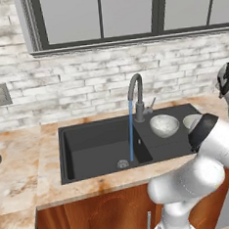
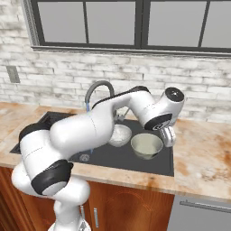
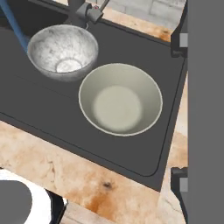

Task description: Rinse each bowl for a few seconds and place them down in the sink or on the counter.

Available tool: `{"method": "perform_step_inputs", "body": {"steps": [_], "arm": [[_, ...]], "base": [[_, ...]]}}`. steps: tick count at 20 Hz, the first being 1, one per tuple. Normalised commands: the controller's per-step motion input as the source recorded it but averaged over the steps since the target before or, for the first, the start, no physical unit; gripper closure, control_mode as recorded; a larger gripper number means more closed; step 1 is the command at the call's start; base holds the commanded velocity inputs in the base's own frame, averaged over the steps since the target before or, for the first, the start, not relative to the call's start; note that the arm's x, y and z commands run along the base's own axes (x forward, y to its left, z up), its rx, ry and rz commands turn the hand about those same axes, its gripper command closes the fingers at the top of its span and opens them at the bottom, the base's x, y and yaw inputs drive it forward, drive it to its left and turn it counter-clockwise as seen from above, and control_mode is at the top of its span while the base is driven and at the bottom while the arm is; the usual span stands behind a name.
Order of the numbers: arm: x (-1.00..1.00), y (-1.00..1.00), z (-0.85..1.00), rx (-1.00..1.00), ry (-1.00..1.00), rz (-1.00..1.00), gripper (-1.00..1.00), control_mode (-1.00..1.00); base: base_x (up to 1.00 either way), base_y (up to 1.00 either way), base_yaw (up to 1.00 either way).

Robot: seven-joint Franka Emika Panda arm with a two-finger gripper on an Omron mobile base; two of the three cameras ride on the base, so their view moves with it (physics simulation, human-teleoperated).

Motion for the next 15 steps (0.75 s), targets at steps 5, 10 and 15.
{"method": "perform_step_inputs", "body": {"steps": [5,10,15], "arm": [[-0.23,0.13,0.4,-0.09,-0.14,0.04,-1.0,-1.0],[-0.25,0.16,0.47,-0.07,-0.12,0.04,-1.0,-1.0],[-0.28,0.18,0.54,-0.05,-0.09,0.04,-1.0,-1.0]], "base": [[0.0,0.0,0.0],[0.0,0.0,0.0],[0.0,0.0,0.0]]}}
